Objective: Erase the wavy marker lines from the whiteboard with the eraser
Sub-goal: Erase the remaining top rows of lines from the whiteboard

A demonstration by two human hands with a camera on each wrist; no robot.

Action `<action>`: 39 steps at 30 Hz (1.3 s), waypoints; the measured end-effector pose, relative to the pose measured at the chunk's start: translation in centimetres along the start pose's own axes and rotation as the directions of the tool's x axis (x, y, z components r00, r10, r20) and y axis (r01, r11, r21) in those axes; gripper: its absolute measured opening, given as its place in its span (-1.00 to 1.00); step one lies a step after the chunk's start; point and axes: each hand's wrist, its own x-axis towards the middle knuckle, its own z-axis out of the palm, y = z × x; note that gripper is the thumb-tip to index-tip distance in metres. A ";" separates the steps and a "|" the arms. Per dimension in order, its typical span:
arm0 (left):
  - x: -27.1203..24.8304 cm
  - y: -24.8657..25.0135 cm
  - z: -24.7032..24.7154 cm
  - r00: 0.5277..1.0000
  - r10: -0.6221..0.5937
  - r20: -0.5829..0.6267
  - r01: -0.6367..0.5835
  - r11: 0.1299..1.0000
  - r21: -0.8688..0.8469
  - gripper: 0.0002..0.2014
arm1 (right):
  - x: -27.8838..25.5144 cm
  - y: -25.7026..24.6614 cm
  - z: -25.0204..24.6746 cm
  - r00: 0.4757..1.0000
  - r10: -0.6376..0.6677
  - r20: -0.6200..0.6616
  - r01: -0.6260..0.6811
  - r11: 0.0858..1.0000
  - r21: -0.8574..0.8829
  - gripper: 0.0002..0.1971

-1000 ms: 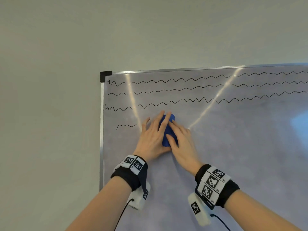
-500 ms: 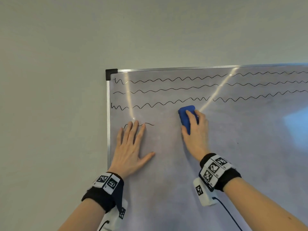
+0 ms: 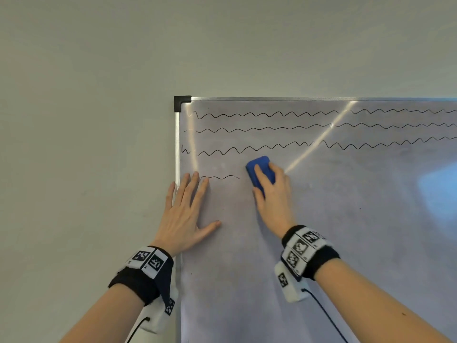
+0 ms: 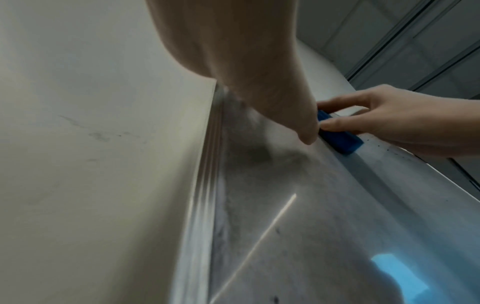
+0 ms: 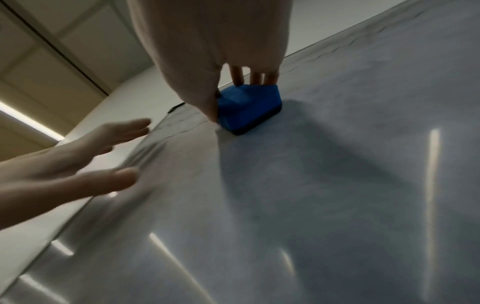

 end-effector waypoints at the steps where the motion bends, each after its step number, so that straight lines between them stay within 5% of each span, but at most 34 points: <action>1: 0.0 -0.2 0.0 1.000 -0.002 0.002 0.002 1.000 -0.007 -0.06 | 0.1 -1.6 0.7 0.999 -0.048 0.006 0.048 0.999 0.000 -0.46; 7: -0.8 -1.5 -0.5 1.000 -0.013 0.021 0.013 1.000 -0.011 -0.06 | -3.4 -3.4 1.2 0.943 -0.298 0.151 0.294 0.955 0.047 -0.46; 12: -1.4 -2.6 -1.1 1.000 -0.003 0.022 0.003 1.000 0.006 -0.06 | -0.9 -2.0 1.2 0.999 -0.040 0.012 0.040 0.999 -0.021 -0.46; 19: -1.5 -3.3 -0.6 0.998 0.011 0.065 -0.010 1.000 -0.006 -0.06 | -3.1 -5.6 2.5 0.937 -0.312 0.155 0.310 0.950 0.036 -0.45; 25: -1.8 -3.6 -0.7 0.998 0.029 0.061 -0.030 0.999 0.029 -0.05 | -0.9 -4.2 1.9 0.995 -0.090 0.035 0.091 0.995 -0.041 -0.49; 32: -1.7 -4.1 -0.7 0.998 0.034 0.055 -0.034 0.999 0.004 -0.08 | -2.2 -7.5 3.2 0.949 -0.278 0.151 0.285 0.958 -0.031 -0.40; 39: -1.8 -3.6 -0.4 0.999 0.004 0.033 -0.003 1.000 -0.019 -0.03 | -0.5 -7.8 3.6 0.990 -0.128 0.067 0.133 0.988 -0.075 -0.47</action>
